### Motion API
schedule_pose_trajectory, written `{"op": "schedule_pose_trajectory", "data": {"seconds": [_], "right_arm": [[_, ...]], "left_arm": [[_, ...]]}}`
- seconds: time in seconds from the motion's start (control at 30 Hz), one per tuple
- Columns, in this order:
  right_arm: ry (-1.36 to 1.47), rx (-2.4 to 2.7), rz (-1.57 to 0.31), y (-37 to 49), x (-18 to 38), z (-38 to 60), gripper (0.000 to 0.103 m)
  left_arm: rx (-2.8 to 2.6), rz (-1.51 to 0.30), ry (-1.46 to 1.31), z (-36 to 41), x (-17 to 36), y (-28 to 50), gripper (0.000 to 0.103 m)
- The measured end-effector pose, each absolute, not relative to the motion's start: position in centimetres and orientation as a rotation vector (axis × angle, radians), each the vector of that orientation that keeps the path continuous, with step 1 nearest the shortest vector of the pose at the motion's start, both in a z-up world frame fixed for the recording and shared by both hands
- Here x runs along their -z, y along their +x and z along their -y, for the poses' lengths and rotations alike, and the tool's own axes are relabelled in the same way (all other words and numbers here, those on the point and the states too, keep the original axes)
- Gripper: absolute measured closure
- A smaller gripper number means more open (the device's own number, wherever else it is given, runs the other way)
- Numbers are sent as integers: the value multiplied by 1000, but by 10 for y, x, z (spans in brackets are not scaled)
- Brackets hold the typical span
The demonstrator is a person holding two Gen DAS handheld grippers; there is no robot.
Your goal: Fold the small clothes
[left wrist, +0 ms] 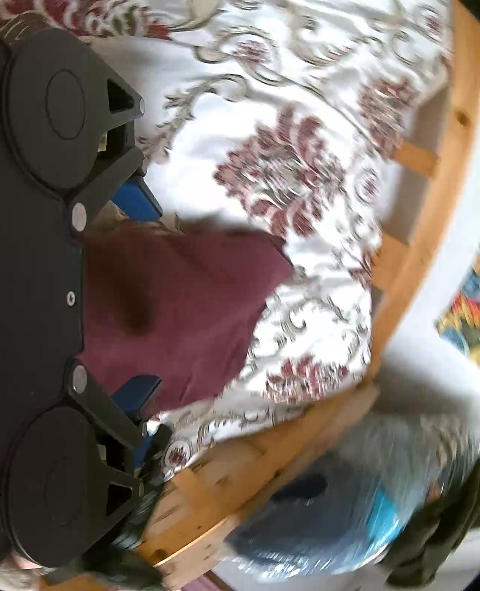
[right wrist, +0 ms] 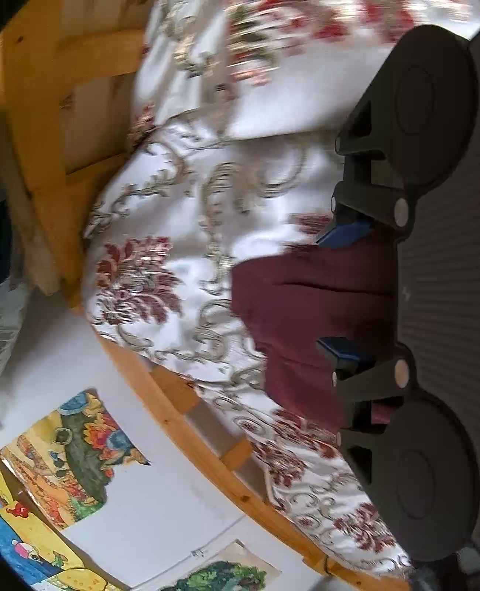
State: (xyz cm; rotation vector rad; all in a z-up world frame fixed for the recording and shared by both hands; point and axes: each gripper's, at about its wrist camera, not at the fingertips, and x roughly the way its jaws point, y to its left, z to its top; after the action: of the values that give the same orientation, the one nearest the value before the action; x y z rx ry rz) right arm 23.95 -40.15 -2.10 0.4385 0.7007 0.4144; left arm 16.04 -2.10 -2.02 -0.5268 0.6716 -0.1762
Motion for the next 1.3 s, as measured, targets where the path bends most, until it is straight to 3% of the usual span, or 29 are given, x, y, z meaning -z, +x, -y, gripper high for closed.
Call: {"op": "schedule_pose_trajectory", "data": {"seconds": [0.13,0.4,0.47,0.53,0.63,0.8,1.1,1.2,1.27,1.3], "right_arm": [[491,-444,-776,230,34,399,53],[725,-492,-819,244,55,412,56],[709,-478,-826,246,57,410,69],[674,-472,-831,247,57,404,91],[587,-445,-769,242,46,398,95],[392,-412,-612,225,9,402,96],[302,-358,-789,234,30,400,94],[371,-379,-789,233,31,409,86],[396,-388,-775,231,27,415,74],[412,-397,-763,231,25,417,63]], "left_arm": [[173,-760,-561,21,41,169,19],[186,-808,-562,25,58,166,19],[187,-811,-553,27,60,165,20],[190,-819,-548,29,62,165,20],[200,-826,-553,30,64,165,23],[245,-827,-492,42,55,167,27],[260,-895,-523,41,70,170,27],[261,-903,-571,35,72,171,27],[262,-905,-597,32,73,171,27],[264,-904,-606,32,72,171,26]]}}
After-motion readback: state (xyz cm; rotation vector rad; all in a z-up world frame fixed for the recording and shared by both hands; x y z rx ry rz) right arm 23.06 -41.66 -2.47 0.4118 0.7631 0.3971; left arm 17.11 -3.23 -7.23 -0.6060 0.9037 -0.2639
